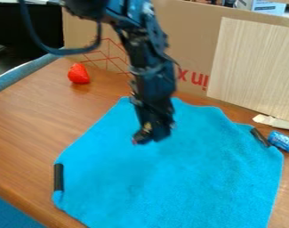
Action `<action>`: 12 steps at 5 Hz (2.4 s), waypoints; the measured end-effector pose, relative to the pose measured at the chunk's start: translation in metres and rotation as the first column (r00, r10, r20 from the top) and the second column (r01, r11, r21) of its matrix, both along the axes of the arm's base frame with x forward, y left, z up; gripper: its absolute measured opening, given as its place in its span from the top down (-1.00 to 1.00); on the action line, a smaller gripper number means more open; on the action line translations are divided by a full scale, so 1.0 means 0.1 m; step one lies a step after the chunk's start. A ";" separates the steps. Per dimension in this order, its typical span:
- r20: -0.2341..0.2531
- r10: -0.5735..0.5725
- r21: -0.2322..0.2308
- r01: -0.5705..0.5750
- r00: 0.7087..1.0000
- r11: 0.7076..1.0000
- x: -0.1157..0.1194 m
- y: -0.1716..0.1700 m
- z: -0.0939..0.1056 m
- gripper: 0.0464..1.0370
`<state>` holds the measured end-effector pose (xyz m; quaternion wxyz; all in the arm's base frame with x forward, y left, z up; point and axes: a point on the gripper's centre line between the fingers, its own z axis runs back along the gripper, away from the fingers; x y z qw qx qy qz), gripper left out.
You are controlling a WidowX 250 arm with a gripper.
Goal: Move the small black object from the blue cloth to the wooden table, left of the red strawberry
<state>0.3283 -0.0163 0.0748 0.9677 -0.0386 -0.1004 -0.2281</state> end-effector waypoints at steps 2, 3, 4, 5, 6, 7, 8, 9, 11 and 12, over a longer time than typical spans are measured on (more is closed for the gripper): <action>-0.008 0.185 -0.024 -0.185 0.983 0.982 0.45 0.68 -0.06 0.01; -0.001 0.229 -0.019 -0.229 0.973 0.973 0.68 0.78 -0.11 0.01; 0.008 0.289 -0.009 -0.289 0.957 0.957 0.88 1.01 -0.14 0.01; 0.024 0.351 0.003 -0.351 0.936 0.936 1.00 1.20 -0.16 0.01; 0.033 0.424 -0.013 -0.424 0.905 0.906 0.93 1.45 -0.21 0.01; 0.020 0.479 -0.068 -0.477 0.878 0.876 0.67 1.77 -0.25 0.01; 0.039 0.504 -0.115 -0.497 0.863 0.860 0.41 2.11 -0.13 0.01; 0.043 0.507 -0.109 -0.501 0.861 0.859 0.21 2.40 -0.14 0.01; 0.088 0.532 0.006 -0.534 0.842 0.845 -0.03 2.90 -0.19 0.01; 0.060 0.542 0.104 -0.546 0.838 0.832 -0.08 3.08 -0.41 0.02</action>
